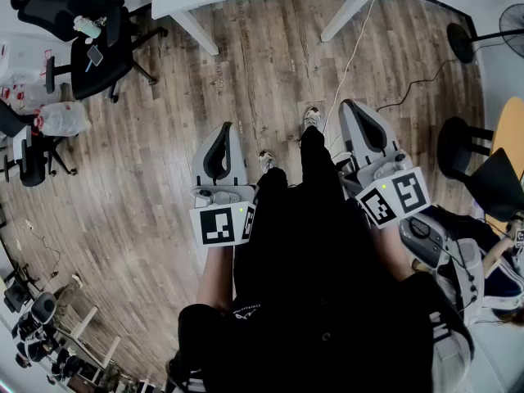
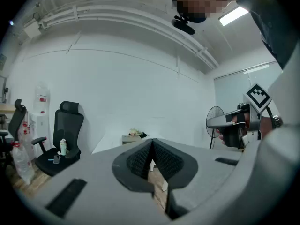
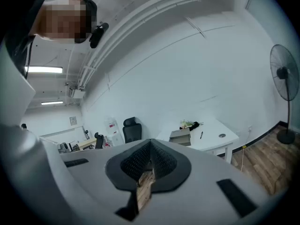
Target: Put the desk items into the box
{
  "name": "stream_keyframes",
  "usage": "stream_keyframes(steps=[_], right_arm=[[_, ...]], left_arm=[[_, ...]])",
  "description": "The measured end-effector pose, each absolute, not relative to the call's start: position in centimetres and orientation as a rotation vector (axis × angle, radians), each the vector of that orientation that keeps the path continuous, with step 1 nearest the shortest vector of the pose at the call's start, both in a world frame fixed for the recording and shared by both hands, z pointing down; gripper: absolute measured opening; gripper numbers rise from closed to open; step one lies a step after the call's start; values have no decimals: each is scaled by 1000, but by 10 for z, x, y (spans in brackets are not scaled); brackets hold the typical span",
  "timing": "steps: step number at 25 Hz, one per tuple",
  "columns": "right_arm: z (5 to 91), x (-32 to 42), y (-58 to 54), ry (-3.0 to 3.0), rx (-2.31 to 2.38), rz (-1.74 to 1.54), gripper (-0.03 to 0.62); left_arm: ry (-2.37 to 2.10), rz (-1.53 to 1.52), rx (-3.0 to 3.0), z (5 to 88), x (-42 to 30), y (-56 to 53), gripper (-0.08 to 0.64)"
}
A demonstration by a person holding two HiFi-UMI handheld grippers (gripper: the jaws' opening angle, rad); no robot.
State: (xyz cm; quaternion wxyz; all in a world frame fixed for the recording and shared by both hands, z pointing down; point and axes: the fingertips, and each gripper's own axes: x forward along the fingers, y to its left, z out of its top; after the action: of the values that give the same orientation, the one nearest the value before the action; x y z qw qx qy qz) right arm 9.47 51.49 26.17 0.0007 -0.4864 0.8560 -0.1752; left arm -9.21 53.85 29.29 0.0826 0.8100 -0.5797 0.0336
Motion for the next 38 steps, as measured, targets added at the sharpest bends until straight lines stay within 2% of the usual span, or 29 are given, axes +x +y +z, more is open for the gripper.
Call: stream_keyframes(steps=[12,22,38], right_arm=[[231,65,561,2760,-1501,-344,-2],[225,61,570,2745,-1490,-336,-2],[237,50,495,2763,-1428,-367,-2]], left_arm=[[-1780,17,2520,251,-95,574,8],[-1803,2,2536,241,-98,586,8],[-1901,48,2440,252,-123,526,8]])
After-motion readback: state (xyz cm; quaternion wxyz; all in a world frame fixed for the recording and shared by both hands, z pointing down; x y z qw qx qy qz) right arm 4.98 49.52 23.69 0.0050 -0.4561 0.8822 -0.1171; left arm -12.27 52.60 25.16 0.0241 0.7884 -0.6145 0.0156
